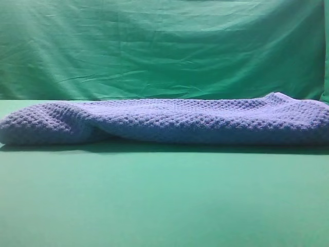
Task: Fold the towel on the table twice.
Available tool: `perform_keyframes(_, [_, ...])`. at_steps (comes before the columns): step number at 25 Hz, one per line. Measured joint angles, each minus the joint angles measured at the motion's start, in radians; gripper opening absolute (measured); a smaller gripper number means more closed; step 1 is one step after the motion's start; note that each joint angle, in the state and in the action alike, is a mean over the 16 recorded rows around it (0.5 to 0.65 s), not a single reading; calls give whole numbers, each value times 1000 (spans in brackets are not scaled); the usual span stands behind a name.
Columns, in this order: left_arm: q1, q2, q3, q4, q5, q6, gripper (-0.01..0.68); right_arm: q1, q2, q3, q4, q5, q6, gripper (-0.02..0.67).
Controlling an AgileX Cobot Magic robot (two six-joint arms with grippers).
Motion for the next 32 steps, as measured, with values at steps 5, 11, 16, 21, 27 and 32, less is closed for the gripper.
perform_keyframes(5, [0,-143,44,8,17,-17,0,0,-144,41,-16,25,25,0])
perform_keyframes(11, [0,-329,145,18,7,-36,0,0,-331,116,-29,36,39,0])
perform_keyframes(16, [0,-489,262,27,-18,-46,0,0,-484,185,-38,36,40,0])
perform_keyframes(21, [0,-645,382,36,-54,-55,0,0,-630,257,-48,16,40,0])
perform_keyframes(27, [0,-823,516,43,-111,-64,0,0,-795,358,-57,-45,38,0])
perform_keyframes(32, [0,-963,614,44,-168,-72,0,0,-925,454,-59,-120,34,0])
